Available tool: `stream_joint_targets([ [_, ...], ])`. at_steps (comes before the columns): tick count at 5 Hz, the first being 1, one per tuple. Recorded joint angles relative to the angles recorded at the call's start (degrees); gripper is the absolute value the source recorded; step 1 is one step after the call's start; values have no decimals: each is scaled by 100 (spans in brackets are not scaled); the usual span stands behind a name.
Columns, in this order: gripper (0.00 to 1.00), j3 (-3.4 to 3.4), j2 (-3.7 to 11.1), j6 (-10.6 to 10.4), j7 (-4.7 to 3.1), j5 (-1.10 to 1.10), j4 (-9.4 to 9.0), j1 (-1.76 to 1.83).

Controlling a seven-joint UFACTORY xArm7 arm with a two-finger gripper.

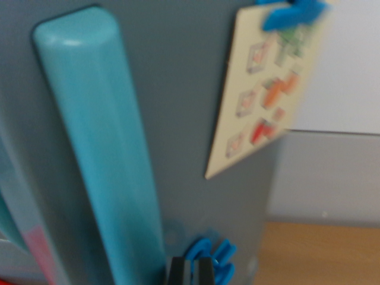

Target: Close fridge door

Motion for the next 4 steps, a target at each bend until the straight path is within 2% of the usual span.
stream_joint_targets([
  [1, 100, 0, 0, 0, 0, 0, 0, 0],
  [2, 100, 214, 319, -1, 0, 0, 184, 0],
  [3, 100, 214, 319, -1, 0, 0, 184, 0],
  [4, 100, 373, 644, -1, 0, 0, 392, 0],
])
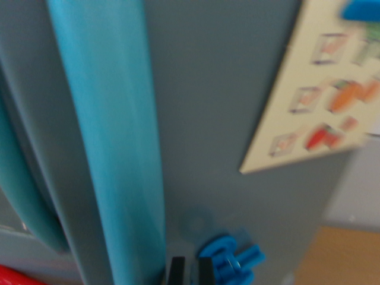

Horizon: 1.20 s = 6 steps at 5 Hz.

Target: Close fridge door

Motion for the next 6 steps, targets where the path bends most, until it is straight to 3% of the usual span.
stream_joint_targets([
  [1, 100, 0, 0, 0, 0, 0, 0, 0],
  [2, 100, 118, 300, -1, 0, 0, 329, 0],
  [3, 100, 118, 300, -1, 0, 0, 329, 0],
  [4, 100, 199, 604, -1, 0, 0, 640, 0],
  [5, 100, 199, 604, -1, 0, 0, 640, 0],
  [6, 100, 264, 877, -2, 0, 0, 823, 0],
])
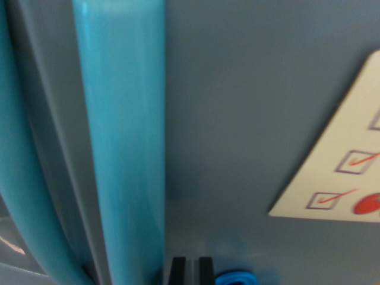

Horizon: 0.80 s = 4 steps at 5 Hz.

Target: Close fridge door

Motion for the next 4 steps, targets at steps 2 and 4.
stream_joint_targets([
  [2, 100, 37, 235, -1, 0, 0, 153, 0],
  [4, 100, 97, 492, -2, 0, 0, 376, 0],
])
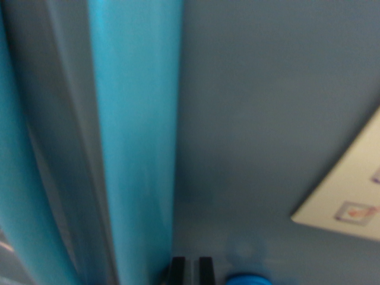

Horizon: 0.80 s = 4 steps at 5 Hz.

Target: Close fridge door

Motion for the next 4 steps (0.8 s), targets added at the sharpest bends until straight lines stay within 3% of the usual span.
stream_joint_targets([
  [1, 100, 0, 0, 0, 0, 0, 0, 0],
  [2, 100, 42, 257, -1, 0, 0, 243, 0],
  [4, 100, 41, 297, 0, 0, 0, 262, 0],
])
